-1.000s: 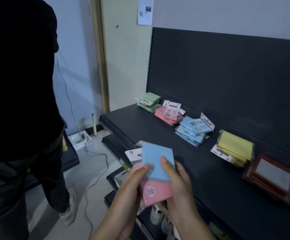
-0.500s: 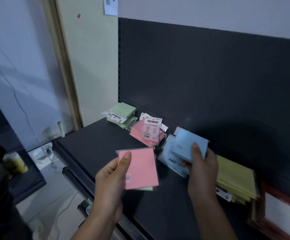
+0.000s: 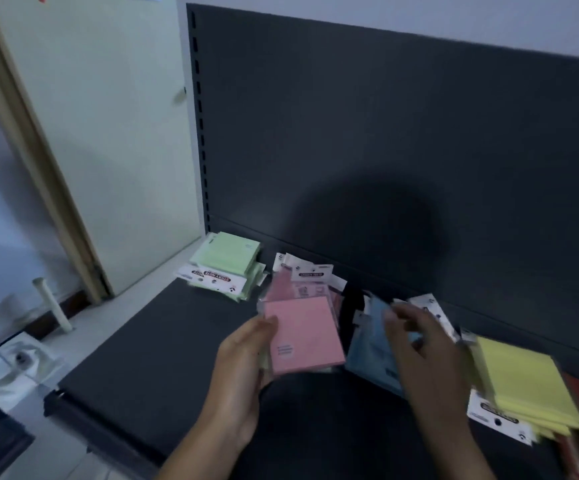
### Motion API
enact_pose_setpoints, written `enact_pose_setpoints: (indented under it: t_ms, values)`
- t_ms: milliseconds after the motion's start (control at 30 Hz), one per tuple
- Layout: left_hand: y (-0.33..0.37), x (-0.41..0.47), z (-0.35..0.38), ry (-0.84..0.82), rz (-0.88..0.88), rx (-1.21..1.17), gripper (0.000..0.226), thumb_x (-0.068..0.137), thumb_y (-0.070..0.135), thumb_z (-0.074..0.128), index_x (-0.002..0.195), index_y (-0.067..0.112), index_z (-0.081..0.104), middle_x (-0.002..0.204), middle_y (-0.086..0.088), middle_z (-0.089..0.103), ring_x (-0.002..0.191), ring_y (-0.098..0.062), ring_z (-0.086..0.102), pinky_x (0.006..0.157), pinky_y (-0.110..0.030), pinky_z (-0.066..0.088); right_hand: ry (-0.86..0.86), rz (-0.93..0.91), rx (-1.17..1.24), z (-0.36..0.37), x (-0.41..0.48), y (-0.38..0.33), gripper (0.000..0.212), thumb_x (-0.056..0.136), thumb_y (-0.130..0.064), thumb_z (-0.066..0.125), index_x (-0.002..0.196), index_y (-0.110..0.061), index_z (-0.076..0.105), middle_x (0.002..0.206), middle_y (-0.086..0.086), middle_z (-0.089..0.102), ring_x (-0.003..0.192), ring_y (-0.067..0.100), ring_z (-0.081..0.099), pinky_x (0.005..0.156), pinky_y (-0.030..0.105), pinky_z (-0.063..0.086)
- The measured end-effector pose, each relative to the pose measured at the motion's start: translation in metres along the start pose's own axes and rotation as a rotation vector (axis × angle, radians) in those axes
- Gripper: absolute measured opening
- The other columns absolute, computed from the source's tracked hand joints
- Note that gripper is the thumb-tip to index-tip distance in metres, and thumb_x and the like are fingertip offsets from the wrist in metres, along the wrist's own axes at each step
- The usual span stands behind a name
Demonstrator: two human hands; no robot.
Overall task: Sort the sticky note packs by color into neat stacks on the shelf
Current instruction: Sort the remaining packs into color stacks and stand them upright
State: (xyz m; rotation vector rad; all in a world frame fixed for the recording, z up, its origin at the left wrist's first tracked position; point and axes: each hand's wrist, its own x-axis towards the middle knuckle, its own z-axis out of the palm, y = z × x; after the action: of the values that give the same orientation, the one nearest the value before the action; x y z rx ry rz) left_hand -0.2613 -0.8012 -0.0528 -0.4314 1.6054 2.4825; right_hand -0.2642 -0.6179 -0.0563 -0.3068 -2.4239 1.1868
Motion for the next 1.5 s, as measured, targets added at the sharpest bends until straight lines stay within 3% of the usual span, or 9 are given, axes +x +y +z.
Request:
enact_pose_setpoints:
  t_ms: [133, 233, 433, 633, 733, 800, 1167, 1300, 1500]
  values:
    - [0.021, 0.022, -0.014, -0.098, 0.051, 0.053, 0.015, 0.084, 0.01, 0.062, 0.094, 0.017, 0.071, 0.085, -0.004, 0.075, 0.069, -0.015, 0.069, 0.062, -0.028, 0.057, -0.387, 0.16, 0.371, 0.042, -0.013, -0.046, 0.014, 0.083, -0.023, 0.064, 0.096, -0.02, 0.063, 0.088, -0.007, 0.071, 0.078, 0.001, 0.067, 0.058, 0.01, 0.048]
    - [0.037, 0.042, -0.029, -0.083, 0.132, 0.104, 0.02, 0.08, 0.007, 0.067, 0.096, 0.019, 0.071, 0.089, 0.0, 0.075, 0.076, -0.013, 0.07, 0.061, -0.021, 0.056, -0.243, 0.35, 0.565, 0.067, -0.003, -0.054, 0.015, 0.084, -0.015, 0.065, 0.097, -0.012, 0.063, 0.092, 0.004, 0.071, 0.08, 0.013, 0.068, 0.056, 0.015, 0.051]
    - [0.067, 0.09, -0.062, -0.054, 0.38, 0.274, 0.03, 0.085, 0.002, 0.061, 0.096, 0.029, 0.065, 0.108, 0.004, 0.065, 0.086, 0.002, 0.064, 0.068, -0.011, 0.052, 0.152, 0.41, 0.649, 0.074, 0.026, -0.041, 0.016, 0.086, -0.009, 0.062, 0.099, -0.008, 0.053, 0.083, 0.008, 0.066, 0.057, 0.003, 0.066, 0.045, 0.016, 0.049]
    - [0.075, 0.146, -0.073, 0.006, 0.518, 0.762, 0.047, 0.084, 0.002, 0.063, 0.127, 0.013, 0.049, 0.123, -0.005, 0.046, 0.106, -0.016, 0.048, 0.07, -0.003, 0.042, 0.072, 0.231, -0.107, 0.107, 0.046, -0.019, 0.058, 0.079, -0.013, 0.071, 0.129, -0.009, 0.043, 0.12, 0.006, 0.054, 0.114, 0.022, 0.052, 0.095, 0.031, 0.043]
    - [0.067, 0.163, -0.079, 0.131, 0.552, 1.045, 0.048, 0.083, 0.015, 0.067, 0.128, 0.008, 0.05, 0.139, -0.013, 0.035, 0.123, -0.029, 0.036, 0.1, -0.03, 0.033, 0.111, 0.103, -0.259, 0.113, 0.04, -0.02, 0.066, 0.082, -0.014, 0.068, 0.139, -0.004, 0.035, 0.135, 0.01, 0.039, 0.126, 0.024, 0.037, 0.11, 0.031, 0.027]
    - [0.063, 0.169, -0.083, 0.19, 0.502, 1.198, 0.048, 0.084, 0.03, 0.065, 0.128, 0.015, 0.051, 0.141, -0.011, 0.037, 0.127, -0.032, 0.031, 0.103, -0.042, 0.027, 0.118, 0.052, -0.261, 0.113, 0.034, -0.019, 0.058, 0.084, -0.015, 0.065, 0.134, -0.004, 0.04, 0.132, 0.01, 0.041, 0.124, 0.023, 0.039, 0.108, 0.03, 0.029]
    - [0.066, 0.157, -0.117, 0.129, 0.547, 0.895, 0.04, 0.089, 0.025, 0.06, 0.127, 0.015, 0.052, 0.133, -0.006, 0.047, 0.126, -0.022, 0.039, 0.104, -0.034, 0.03, 0.236, -0.162, -0.043, 0.112, -0.002, -0.038, 0.03, 0.081, -0.009, 0.052, 0.106, -0.026, 0.053, 0.107, -0.013, 0.049, 0.104, 0.001, 0.043, 0.092, 0.007, 0.03]
    - [0.069, 0.136, -0.136, 0.204, 0.533, 0.841, 0.038, 0.091, 0.026, 0.056, 0.127, 0.015, 0.051, 0.133, -0.001, 0.048, 0.127, -0.017, 0.04, 0.106, -0.036, 0.033, 0.152, -0.204, 0.02, 0.121, -0.013, -0.047, 0.024, 0.085, -0.004, 0.054, 0.105, -0.015, 0.06, 0.104, -0.013, 0.052, 0.101, 0.0, 0.047, 0.083, -0.001, 0.031]
    - [0.065, 0.1, -0.162, 0.32, 0.482, 0.758, 0.027, 0.092, 0.026, 0.054, 0.118, 0.017, 0.056, 0.119, 0.007, 0.055, 0.118, -0.013, 0.048, 0.087, -0.022, 0.031, -0.001, -0.186, 0.12, 0.122, -0.021, -0.045, 0.026, 0.087, -0.002, 0.053, 0.101, -0.023, 0.06, 0.102, -0.016, 0.056, 0.101, 0.006, 0.053, 0.082, 0.025, 0.045]
